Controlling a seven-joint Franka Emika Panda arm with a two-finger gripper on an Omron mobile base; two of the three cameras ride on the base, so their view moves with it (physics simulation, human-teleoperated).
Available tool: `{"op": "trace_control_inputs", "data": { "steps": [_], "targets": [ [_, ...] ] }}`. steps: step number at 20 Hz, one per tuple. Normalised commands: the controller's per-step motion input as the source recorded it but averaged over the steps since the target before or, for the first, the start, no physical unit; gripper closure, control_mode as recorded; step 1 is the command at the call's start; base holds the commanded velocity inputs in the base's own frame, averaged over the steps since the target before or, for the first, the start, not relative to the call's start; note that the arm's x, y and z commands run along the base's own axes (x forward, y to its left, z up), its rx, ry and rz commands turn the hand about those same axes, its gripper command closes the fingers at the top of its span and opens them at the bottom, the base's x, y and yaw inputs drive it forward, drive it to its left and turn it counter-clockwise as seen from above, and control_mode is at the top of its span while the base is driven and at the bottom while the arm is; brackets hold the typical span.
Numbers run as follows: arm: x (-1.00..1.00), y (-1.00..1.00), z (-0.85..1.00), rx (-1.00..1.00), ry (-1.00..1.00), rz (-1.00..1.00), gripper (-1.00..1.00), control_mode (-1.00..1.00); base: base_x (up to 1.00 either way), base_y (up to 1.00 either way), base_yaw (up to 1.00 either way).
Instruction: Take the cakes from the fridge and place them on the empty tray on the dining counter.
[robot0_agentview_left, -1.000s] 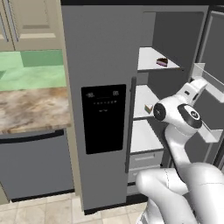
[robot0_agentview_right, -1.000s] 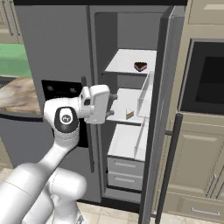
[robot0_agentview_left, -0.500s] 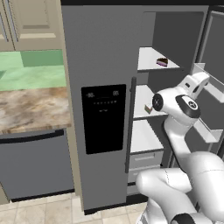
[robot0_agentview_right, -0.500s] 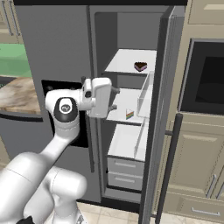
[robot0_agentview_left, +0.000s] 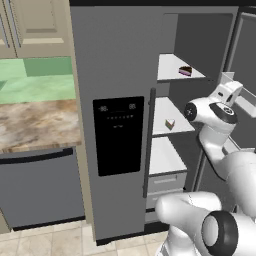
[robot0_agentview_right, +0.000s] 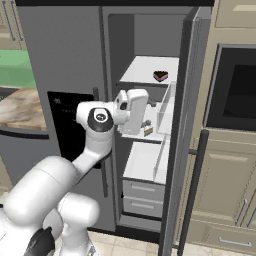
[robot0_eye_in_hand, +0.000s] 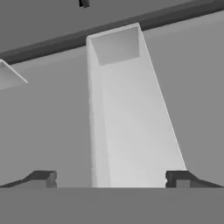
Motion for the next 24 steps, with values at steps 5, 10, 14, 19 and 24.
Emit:
{"op": "trace_control_inputs", "data": {
  "steps": [5,10,14,19,24],
  "targets": [
    [0.92,-0.19,-0.13,0.0,0.17,0.04,-1.0,-1.0,0.0,0.0,0.0],
    [0.83,-0.18,-0.04,0.0,0.16,0.02,-1.0,-1.0,0.0,0.0,0.0],
    [0.25,-0.47,-0.07,0.0,0.11,0.0,-1.0,-1.0,0.0,0.0,0.0],
    [-0.05,-0.95,-0.1,0.0,0.03,-0.04,-1.0,-1.0,0.0,0.0,0.0],
    [-0.28,-1.0,-0.21,0.0,0.02,-0.07,-1.0,-1.0,0.0,0.0,0.0]
  ]
}}
